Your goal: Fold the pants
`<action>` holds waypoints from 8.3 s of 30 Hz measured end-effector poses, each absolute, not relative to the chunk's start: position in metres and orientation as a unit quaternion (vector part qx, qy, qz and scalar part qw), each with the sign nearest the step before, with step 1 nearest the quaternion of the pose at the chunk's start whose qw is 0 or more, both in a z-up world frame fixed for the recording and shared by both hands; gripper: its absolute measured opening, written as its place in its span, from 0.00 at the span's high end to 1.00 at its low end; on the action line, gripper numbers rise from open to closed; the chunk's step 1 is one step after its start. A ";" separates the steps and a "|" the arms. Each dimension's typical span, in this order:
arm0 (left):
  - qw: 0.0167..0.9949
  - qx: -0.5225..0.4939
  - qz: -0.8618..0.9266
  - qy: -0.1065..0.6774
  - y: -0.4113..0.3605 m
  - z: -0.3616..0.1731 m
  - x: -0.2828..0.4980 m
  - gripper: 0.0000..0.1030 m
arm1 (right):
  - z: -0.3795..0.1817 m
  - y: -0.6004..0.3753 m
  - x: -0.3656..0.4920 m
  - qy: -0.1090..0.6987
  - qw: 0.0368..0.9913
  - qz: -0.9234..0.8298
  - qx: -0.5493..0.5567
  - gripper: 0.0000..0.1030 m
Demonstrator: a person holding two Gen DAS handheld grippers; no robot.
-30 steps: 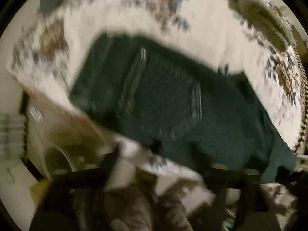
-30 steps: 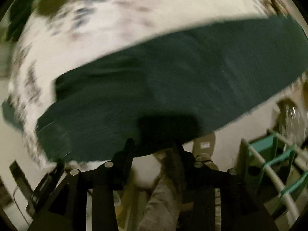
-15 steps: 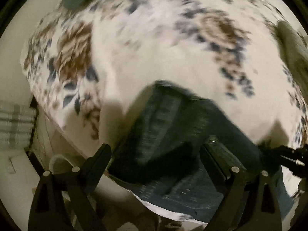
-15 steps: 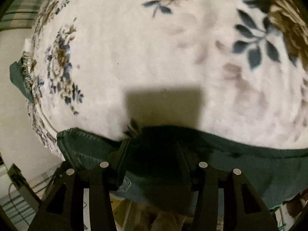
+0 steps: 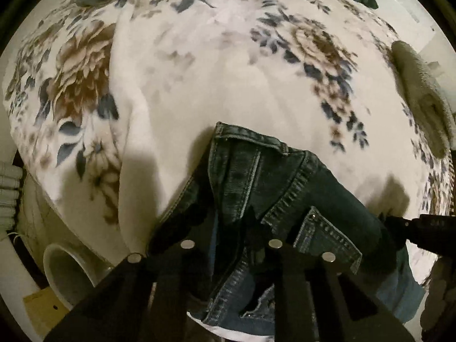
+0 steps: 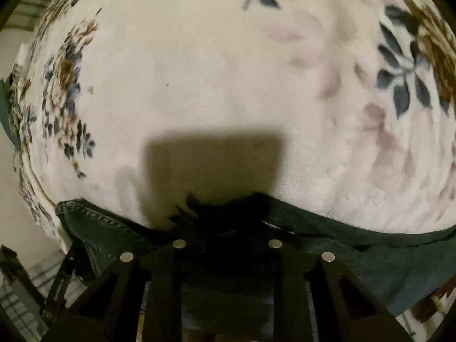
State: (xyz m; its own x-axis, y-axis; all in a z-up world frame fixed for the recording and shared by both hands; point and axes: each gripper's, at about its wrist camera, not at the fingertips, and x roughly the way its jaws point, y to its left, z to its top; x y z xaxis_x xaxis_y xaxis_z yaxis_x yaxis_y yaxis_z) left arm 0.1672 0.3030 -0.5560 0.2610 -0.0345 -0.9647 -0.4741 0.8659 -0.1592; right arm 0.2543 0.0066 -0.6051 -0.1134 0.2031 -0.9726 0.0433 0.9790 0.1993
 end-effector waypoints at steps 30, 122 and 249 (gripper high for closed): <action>0.780 -0.099 0.066 0.614 0.168 -0.479 0.170 0.04 | -0.529 -0.128 0.178 0.681 0.706 0.034 0.191 0.14; 0.756 -0.085 0.023 0.648 0.032 -0.478 0.168 0.00 | -0.479 -0.265 0.081 0.528 0.805 -0.012 0.271 0.92; 0.732 -0.490 0.203 0.428 0.305 -0.578 0.075 0.60 | -0.589 -0.113 0.153 0.718 0.691 0.057 0.059 0.11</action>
State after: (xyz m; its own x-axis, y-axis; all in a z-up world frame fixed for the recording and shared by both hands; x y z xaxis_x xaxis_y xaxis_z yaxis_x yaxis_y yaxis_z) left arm 0.0749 0.3045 -0.5784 0.5505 -0.1222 -0.8258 -0.7168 0.4380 -0.5426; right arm 0.1530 -0.1135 -0.5892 -0.0375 0.1630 -0.9859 0.0050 0.9866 0.1630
